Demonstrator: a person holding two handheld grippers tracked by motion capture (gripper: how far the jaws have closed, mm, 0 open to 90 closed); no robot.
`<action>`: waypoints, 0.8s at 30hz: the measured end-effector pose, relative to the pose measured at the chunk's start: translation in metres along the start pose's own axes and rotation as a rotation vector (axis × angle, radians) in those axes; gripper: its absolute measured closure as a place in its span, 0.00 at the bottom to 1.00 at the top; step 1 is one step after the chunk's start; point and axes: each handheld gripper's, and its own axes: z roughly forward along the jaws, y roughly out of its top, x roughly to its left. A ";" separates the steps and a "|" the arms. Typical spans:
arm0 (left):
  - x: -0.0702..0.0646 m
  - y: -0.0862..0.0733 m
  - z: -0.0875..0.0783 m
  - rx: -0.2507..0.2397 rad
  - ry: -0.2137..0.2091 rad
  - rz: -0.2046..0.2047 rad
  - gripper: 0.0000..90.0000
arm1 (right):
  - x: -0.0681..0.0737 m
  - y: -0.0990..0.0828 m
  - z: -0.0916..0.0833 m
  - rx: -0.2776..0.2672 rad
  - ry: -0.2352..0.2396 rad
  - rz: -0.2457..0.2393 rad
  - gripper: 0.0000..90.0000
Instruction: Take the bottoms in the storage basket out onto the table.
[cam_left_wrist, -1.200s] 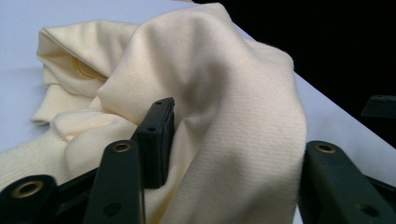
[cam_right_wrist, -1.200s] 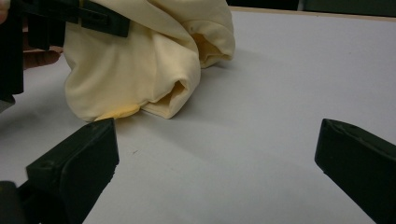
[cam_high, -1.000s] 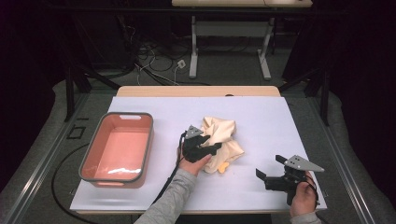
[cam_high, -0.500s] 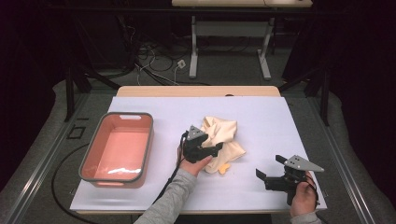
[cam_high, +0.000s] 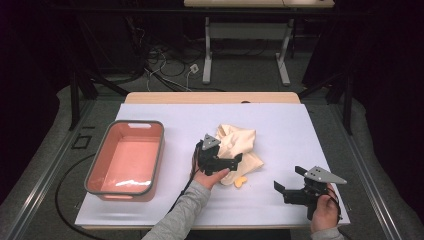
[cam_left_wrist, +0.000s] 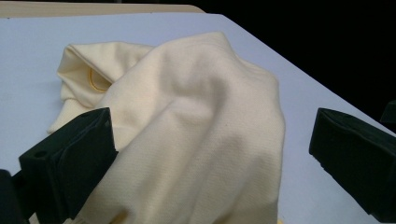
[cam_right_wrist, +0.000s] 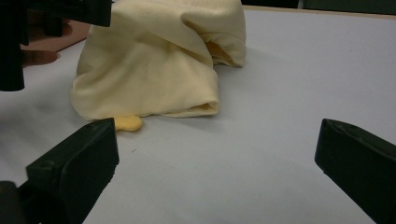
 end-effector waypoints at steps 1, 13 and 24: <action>0.000 0.000 0.000 0.000 0.000 0.000 0.00 | 0.000 0.000 0.000 0.000 0.000 0.000 0.00; -0.001 0.004 -0.006 -0.008 -0.004 -0.001 0.00 | 0.000 0.000 0.000 -0.003 0.002 -0.003 0.00; -0.001 0.015 -0.024 -0.006 -0.004 0.010 0.00 | 0.001 0.000 0.000 -0.002 0.002 -0.007 0.00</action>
